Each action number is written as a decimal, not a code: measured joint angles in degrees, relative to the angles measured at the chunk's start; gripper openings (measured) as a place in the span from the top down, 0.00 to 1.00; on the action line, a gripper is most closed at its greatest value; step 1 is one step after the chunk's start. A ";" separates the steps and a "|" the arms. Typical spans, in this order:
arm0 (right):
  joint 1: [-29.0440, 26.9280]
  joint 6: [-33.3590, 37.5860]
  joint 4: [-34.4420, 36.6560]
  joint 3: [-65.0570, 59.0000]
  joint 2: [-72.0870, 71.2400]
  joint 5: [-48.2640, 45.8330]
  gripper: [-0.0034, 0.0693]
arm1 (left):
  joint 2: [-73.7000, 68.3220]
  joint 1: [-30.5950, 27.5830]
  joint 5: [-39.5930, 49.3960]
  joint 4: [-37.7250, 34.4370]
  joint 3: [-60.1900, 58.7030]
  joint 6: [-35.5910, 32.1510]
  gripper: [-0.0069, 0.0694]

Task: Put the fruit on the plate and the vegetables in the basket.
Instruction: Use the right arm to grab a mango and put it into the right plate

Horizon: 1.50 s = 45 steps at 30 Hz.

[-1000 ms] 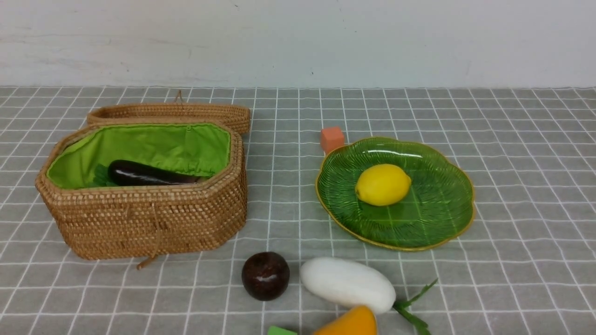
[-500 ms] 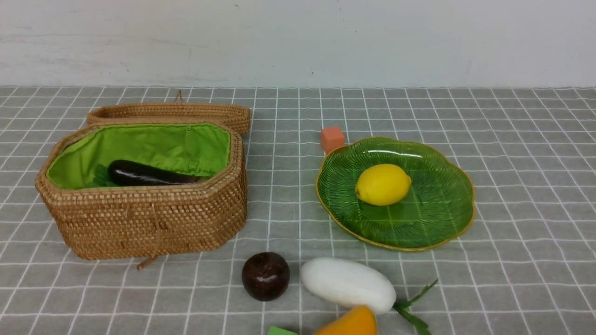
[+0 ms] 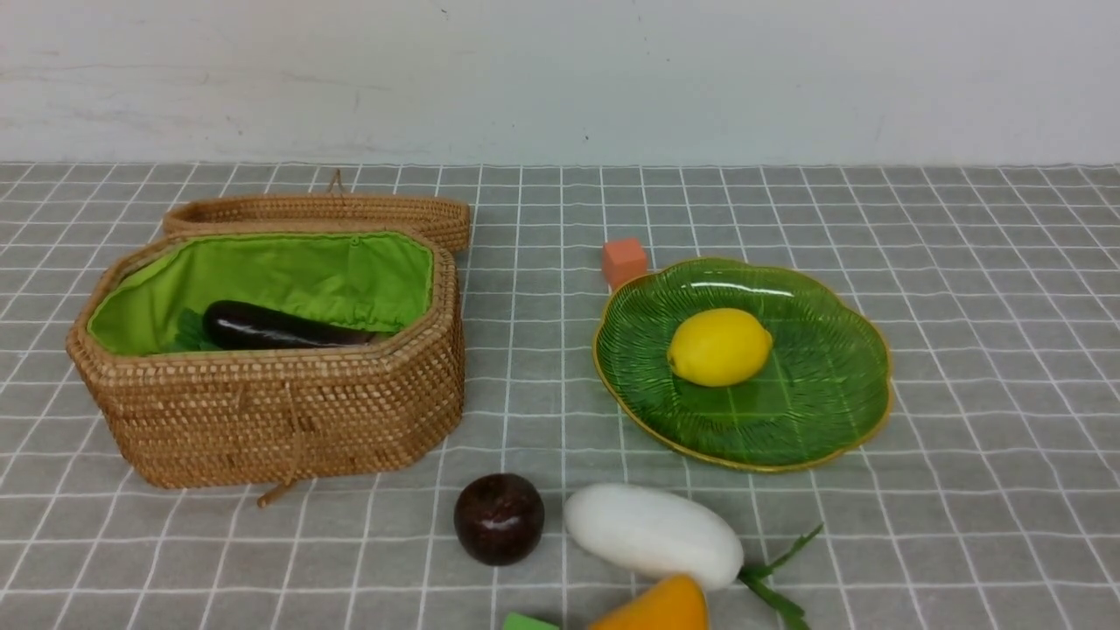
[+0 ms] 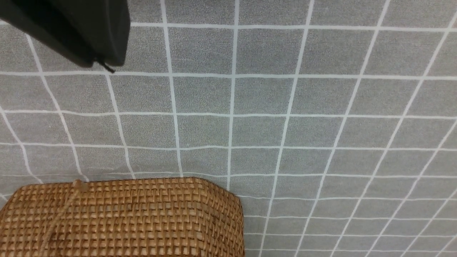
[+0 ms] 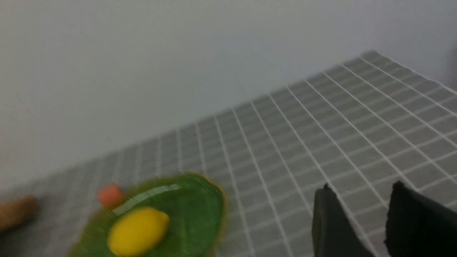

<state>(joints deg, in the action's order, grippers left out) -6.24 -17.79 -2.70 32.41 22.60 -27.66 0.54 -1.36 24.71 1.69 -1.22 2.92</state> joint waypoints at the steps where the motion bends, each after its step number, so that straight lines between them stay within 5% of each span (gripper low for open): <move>1: 0.00 0.53 -0.05 0.09 0.49 -0.16 0.62 | 0.00 0.00 0.00 0.00 0.00 0.00 0.85; 9: 5.35 22.40 18.43 0.84 19.03 -8.10 0.62 | 0.00 0.00 0.00 0.00 0.00 0.00 0.84; 12: 12.52 35.51 27.70 4.07 27.72 -12.42 0.59 | 0.00 0.00 0.00 0.00 0.00 0.00 0.84; 16: 22.60 42.17 32.49 13.32 39.37 -14.08 0.50 | 0.00 0.00 0.00 0.00 0.00 0.00 0.83; 22: 35.98 44.65 27.84 24.58 53.02 -18.09 0.25 | 0.00 0.00 0.00 0.00 0.00 0.00 0.82; 24: 39.33 48.97 23.96 25.79 55.55 -19.18 0.19 | 0.00 0.00 0.00 0.00 0.00 0.00 0.82; 26: 46.92 62.82 13.75 26.25 59.34 -20.20 0.09 | 0.00 0.00 0.00 0.00 0.00 0.00 0.81; 32: 54.55 75.11 8.78 26.25 64.56 -12.26 0.07 | 0.00 0.00 -0.05 0.00 0.00 0.00 0.81; 40: 55.84 77.64 7.20 26.31 75.32 -9.20 0.09 | 0.00 0.00 -0.05 0.00 0.00 0.00 0.80; 45: 55.84 77.64 7.94 26.71 78.24 -9.72 0.19 | 0.00 0.00 -0.05 0.00 0.00 0.00 0.80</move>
<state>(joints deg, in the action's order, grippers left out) 49.61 59.85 5.25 59.13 100.84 -37.38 0.54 -1.36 24.66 1.69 -1.22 2.92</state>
